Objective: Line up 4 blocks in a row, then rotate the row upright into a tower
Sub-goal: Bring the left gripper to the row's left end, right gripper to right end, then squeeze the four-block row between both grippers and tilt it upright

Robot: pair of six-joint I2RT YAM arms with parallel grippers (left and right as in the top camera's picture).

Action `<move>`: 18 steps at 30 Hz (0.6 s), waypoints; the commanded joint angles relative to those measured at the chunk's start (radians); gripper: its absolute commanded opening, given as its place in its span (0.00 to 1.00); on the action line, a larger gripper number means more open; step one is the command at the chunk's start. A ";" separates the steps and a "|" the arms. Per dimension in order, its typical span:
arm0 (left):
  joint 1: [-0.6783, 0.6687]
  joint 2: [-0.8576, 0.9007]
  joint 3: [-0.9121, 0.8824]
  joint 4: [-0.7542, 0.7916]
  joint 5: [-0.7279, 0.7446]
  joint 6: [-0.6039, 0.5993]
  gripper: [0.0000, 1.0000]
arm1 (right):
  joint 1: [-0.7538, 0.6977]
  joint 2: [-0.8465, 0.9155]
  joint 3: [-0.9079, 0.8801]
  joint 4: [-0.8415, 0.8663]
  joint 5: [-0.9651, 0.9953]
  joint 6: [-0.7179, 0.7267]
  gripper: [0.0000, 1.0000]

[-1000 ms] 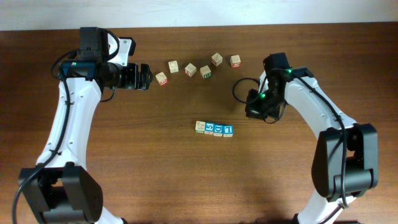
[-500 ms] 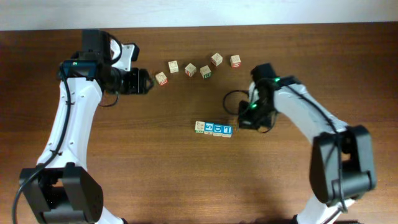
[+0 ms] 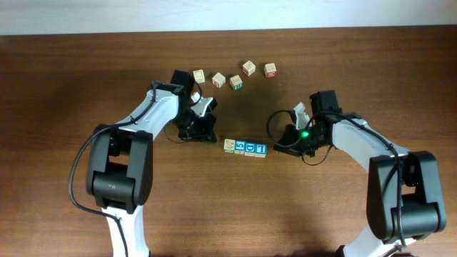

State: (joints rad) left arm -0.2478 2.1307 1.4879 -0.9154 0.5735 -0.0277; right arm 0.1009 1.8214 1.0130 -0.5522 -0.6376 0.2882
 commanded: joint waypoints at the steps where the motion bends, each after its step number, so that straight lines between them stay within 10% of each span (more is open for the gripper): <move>1: -0.026 0.007 -0.012 0.013 0.051 -0.039 0.00 | 0.025 0.020 -0.009 0.000 -0.001 0.043 0.04; 18: -0.069 0.008 -0.031 0.048 0.060 -0.137 0.00 | 0.062 0.022 -0.045 0.051 0.039 0.129 0.04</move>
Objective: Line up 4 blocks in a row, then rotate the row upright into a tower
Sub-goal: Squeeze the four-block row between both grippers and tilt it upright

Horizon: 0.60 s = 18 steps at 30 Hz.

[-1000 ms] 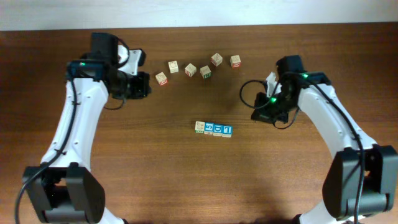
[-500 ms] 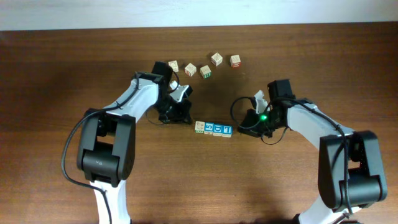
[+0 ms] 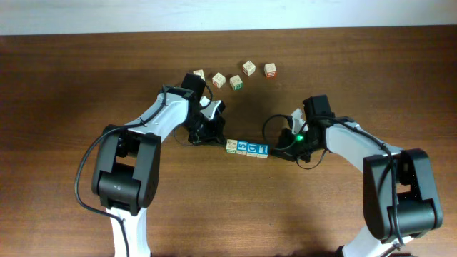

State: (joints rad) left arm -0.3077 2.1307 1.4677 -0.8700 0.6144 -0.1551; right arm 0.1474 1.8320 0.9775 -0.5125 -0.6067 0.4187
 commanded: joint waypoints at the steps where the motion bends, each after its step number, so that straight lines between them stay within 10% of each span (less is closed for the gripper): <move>1: -0.013 0.008 -0.010 0.003 0.018 -0.010 0.00 | 0.016 0.011 -0.009 0.024 -0.010 -0.002 0.04; 18: -0.048 0.008 -0.010 0.047 -0.016 -0.047 0.00 | 0.024 0.011 -0.005 0.094 -0.156 -0.002 0.04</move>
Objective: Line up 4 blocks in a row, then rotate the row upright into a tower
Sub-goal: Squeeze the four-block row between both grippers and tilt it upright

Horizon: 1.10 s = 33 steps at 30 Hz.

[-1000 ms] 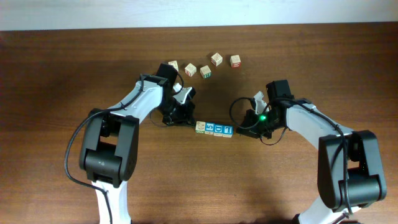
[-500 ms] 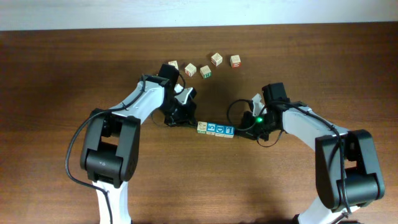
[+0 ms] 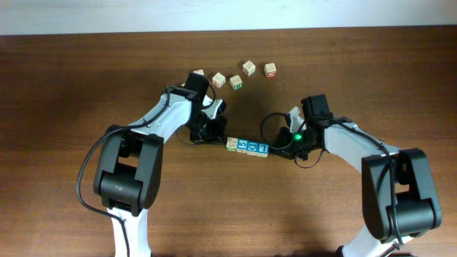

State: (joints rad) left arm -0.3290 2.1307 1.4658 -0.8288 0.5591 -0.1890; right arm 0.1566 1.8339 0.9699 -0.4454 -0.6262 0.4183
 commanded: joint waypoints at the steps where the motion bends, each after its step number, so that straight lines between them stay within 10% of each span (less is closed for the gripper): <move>1: -0.027 0.008 -0.008 0.006 0.040 -0.013 0.00 | 0.014 0.009 0.005 0.027 -0.153 -0.001 0.04; 33: -0.036 0.008 -0.008 -0.017 0.040 -0.012 0.00 | 0.179 -0.060 0.164 -0.002 -0.121 0.115 0.04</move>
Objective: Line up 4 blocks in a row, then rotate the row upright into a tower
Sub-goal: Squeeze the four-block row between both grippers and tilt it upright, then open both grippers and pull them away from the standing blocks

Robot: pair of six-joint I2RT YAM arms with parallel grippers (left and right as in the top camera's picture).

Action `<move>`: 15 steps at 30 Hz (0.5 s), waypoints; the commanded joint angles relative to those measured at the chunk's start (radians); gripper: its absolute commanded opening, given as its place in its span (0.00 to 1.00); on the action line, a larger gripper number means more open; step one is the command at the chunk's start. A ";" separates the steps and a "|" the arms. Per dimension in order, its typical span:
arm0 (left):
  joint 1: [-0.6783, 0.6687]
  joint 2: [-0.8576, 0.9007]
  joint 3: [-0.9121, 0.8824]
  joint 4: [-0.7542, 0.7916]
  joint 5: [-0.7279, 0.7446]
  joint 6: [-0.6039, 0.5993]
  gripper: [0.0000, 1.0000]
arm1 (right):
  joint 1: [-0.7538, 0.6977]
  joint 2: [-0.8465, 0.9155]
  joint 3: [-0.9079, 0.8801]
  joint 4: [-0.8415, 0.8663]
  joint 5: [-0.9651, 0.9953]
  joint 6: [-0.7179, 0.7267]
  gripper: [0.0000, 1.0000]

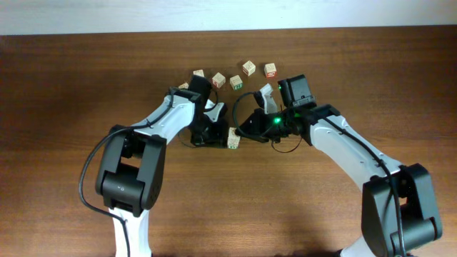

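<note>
Of the row of four blocks only the cream end block (pixel 232 138) shows, at the table's middle; the blue blocks are hidden under my right gripper. The left gripper (pixel 211 133) sits low against the cream block's left side. From the right, the right gripper (pixel 249 128) reaches in over the spot where the rest of the row lay, its green light lit just behind. Both sets of fingers are dark and seen from above, so their opening cannot be made out.
Several loose cream blocks lie in an arc behind the grippers: one (pixel 199 74), another (pixel 218 80), a green-marked one (pixel 236 82), one (pixel 248 68) and a red-marked one (pixel 270 70). The white table edge (pixel 228 14) runs along the back.
My right gripper has moved left and toward the back, from the right end of the row to over it, hiding the blue blocks. The cream block now lies slightly further back. The left gripper has barely moved.
At first both grippers stood apart from the row of one cream and three blue blocks. They then closed in on its two ends, left and right. Now the right gripper covers the blue blocks and only the cream block shows beside the left gripper.
</note>
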State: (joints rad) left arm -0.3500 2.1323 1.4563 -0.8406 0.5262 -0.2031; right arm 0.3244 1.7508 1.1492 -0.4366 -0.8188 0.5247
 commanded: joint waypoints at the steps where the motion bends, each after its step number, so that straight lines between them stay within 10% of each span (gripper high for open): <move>1: -0.015 0.007 0.001 -0.006 0.072 0.002 0.00 | 0.011 0.023 -0.016 -0.011 0.075 0.009 0.04; 15: 0.227 0.005 0.275 -0.092 -0.109 0.018 0.00 | 0.009 0.023 0.026 0.013 0.071 0.015 0.05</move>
State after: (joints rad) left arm -0.1295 2.1349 1.6920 -0.9237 0.4244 -0.2024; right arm 0.3256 1.7512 1.1587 -0.4149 -0.7883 0.5457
